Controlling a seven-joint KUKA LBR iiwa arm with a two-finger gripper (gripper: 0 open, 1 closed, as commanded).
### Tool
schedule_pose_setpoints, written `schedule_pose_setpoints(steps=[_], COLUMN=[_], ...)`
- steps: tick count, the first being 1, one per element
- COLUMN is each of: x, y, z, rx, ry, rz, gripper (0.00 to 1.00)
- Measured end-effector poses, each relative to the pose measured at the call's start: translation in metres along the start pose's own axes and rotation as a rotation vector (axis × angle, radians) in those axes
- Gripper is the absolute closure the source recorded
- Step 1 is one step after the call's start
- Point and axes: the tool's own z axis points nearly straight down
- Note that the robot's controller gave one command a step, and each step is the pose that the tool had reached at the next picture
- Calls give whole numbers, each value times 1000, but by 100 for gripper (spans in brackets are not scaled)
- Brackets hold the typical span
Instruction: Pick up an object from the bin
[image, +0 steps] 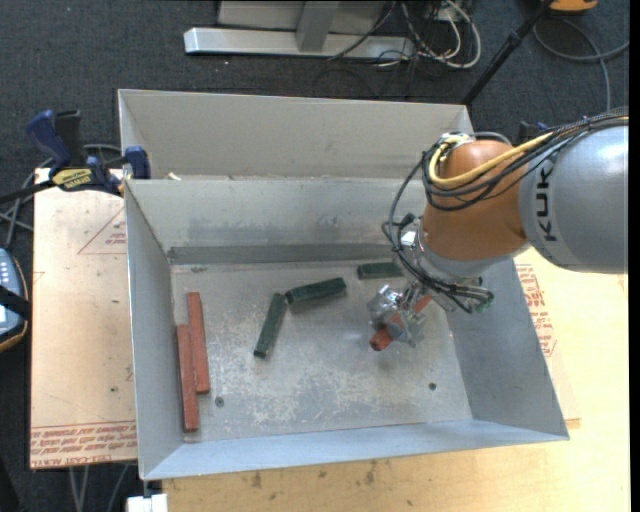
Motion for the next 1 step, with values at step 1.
schedule_pose_setpoints(steps=[1], x=[1], y=[1], z=[-16], rx=[-3], ry=[3], rz=[1], gripper=[100])
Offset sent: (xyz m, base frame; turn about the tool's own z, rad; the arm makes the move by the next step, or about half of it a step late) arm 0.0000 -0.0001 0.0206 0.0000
